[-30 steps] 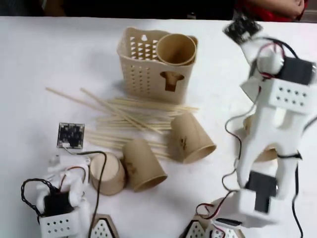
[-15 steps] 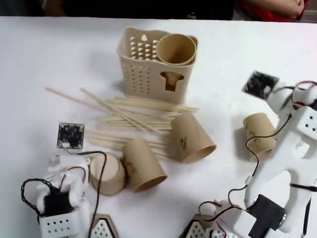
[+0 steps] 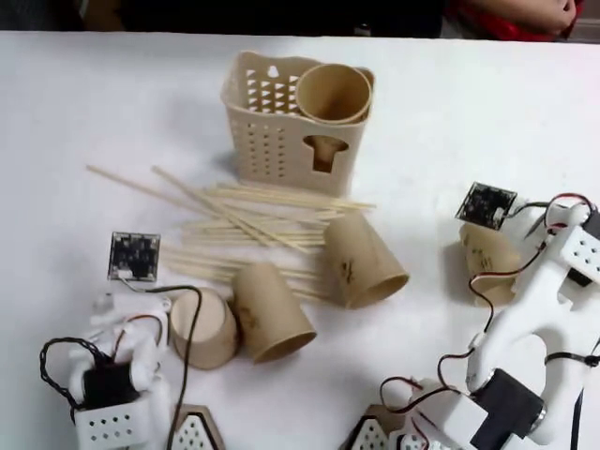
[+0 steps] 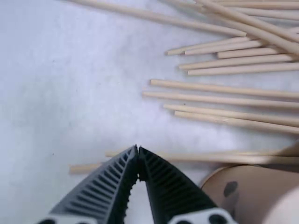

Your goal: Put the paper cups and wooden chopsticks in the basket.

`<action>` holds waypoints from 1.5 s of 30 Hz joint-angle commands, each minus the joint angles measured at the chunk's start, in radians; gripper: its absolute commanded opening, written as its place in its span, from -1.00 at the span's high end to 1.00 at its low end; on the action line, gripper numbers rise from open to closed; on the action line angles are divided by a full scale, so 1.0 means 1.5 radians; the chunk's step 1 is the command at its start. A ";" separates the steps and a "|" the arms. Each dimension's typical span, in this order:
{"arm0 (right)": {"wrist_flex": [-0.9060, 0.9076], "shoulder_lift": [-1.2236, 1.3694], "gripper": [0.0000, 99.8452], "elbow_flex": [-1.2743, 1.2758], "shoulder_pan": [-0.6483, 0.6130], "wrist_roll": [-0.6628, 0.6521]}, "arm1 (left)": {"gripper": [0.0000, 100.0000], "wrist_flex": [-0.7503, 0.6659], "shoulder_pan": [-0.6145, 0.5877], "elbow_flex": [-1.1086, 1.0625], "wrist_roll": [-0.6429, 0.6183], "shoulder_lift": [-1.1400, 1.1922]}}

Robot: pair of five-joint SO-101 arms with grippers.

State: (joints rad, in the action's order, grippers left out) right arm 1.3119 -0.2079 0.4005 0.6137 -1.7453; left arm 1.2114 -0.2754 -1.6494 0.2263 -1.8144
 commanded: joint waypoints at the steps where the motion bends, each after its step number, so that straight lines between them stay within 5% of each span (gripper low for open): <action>1: -0.015 -0.027 0.52 0.010 0.009 -0.025 | 0.95 -0.013 -0.005 0.029 0.008 -0.006; 10: -0.135 -0.027 0.71 0.105 -0.003 -0.017 | 0.95 -0.012 -0.006 0.029 0.008 -0.006; 27: -0.146 -0.026 0.96 -0.007 -0.108 0.384 | 0.95 -0.011 -0.006 0.029 0.008 -0.006; 38: -0.137 -0.027 0.96 -0.090 -0.121 0.580 | 0.95 -0.011 -0.006 0.029 0.008 -0.006; 45: -0.026 -0.027 0.96 -0.225 -0.169 0.665 | 0.95 -0.011 -0.006 0.029 0.008 -0.006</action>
State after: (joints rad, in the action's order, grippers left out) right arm 1.2075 -0.2217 0.1872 0.4020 -0.7986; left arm 1.2114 -0.2754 -1.6494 0.2263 -1.8144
